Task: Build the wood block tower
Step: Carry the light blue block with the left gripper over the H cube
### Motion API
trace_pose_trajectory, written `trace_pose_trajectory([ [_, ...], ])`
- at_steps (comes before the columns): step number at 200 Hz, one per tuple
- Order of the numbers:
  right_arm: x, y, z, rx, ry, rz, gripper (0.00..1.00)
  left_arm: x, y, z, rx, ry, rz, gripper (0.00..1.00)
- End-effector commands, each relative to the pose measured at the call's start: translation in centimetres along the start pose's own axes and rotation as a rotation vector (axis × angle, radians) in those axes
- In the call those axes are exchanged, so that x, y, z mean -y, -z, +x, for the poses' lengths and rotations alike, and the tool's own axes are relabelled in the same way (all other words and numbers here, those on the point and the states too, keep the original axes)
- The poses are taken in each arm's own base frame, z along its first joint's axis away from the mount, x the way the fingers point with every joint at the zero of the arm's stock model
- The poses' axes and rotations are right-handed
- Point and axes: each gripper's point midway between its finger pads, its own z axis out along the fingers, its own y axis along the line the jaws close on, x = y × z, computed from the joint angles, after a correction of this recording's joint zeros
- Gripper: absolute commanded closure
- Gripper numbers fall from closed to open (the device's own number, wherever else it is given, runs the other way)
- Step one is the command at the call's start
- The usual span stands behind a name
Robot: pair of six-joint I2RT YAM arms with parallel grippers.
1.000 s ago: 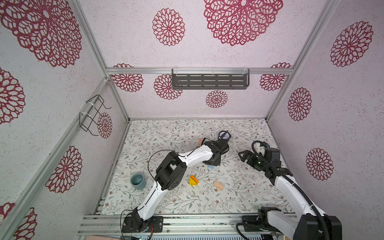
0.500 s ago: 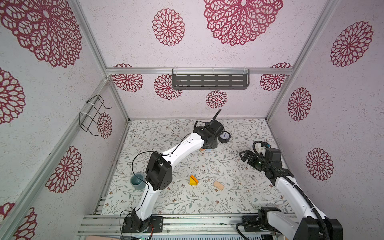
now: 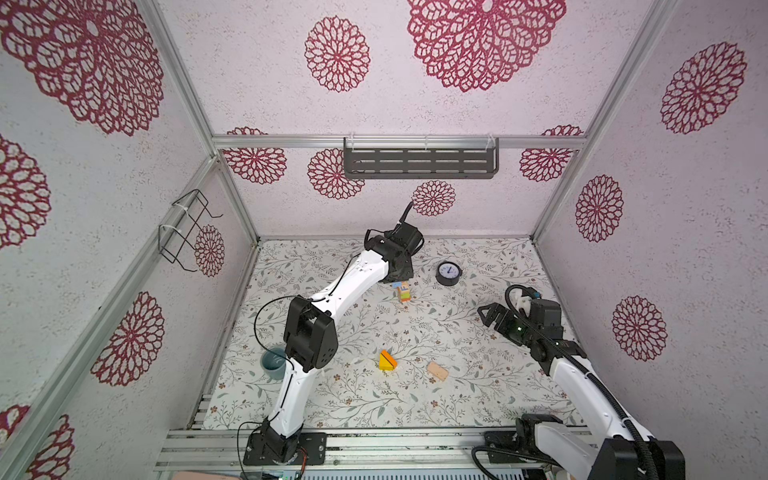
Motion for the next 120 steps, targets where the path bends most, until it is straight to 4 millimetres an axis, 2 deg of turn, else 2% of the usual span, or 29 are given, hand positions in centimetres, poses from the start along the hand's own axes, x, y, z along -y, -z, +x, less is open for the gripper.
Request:
trace_pose_trajectory([
  [1,-0.2,0.1,-0.7,0.029,-0.008,-0.007,0.01,0.1,-1.4,0.7,-0.03,0.013,-0.026,0.74],
  [41,-0.2,0.1,-0.8,0.032,-0.01,-0.011,0.01,0.7,-2.8,1.1,-0.037,0.062,-0.021,0.74],
  [120,-0.1,-0.1,-0.6,0.029,-0.017,-0.01,0.01,2.1,-4.3,1.0,-0.029,0.107,-0.007,0.73],
])
